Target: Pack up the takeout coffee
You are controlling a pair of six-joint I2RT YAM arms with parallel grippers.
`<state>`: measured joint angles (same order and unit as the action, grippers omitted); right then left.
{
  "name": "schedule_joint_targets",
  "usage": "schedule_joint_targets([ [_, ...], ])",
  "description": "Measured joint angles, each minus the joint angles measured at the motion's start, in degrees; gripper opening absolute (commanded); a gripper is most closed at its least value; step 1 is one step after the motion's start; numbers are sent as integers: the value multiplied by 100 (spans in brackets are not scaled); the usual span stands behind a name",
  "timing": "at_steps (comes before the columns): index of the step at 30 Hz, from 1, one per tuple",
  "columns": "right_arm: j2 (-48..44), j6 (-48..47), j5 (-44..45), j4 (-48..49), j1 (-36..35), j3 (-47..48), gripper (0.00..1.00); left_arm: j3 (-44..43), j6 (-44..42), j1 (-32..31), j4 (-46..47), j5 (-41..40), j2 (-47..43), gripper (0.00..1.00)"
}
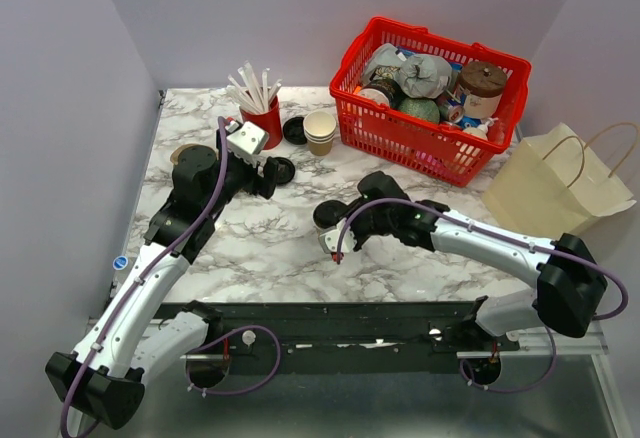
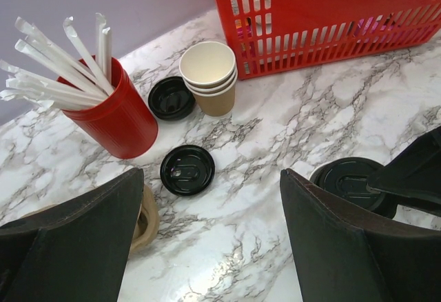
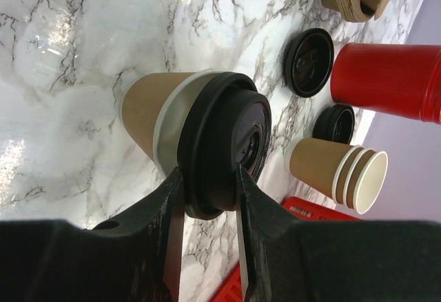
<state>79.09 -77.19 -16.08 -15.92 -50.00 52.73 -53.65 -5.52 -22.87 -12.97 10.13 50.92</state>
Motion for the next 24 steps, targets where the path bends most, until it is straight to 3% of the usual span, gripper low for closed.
schedule_joint_targets([
  [9, 0, -133, 227, 7, -142, -258, 56, 94, 74, 0, 2, 4, 13, 88],
  [10, 0, -136, 256, 4, -144, -280, 67, 103, 90, 0, 2, 7, 22, 88],
  [13, 0, -131, 323, 0, -144, -315, 80, 120, 142, 0, 4, 39, 50, 88],
  [14, 0, -131, 330, 2, -144, -319, 94, 125, 157, 0, 4, 50, 55, 88],
  [15, 0, -122, 339, 2, -144, -321, 100, 133, 177, 0, 7, 68, 59, 88],
  [24, -79, 122, 433, 2, -151, -323, 100, 310, 485, 0, 85, 304, 68, 89],
])
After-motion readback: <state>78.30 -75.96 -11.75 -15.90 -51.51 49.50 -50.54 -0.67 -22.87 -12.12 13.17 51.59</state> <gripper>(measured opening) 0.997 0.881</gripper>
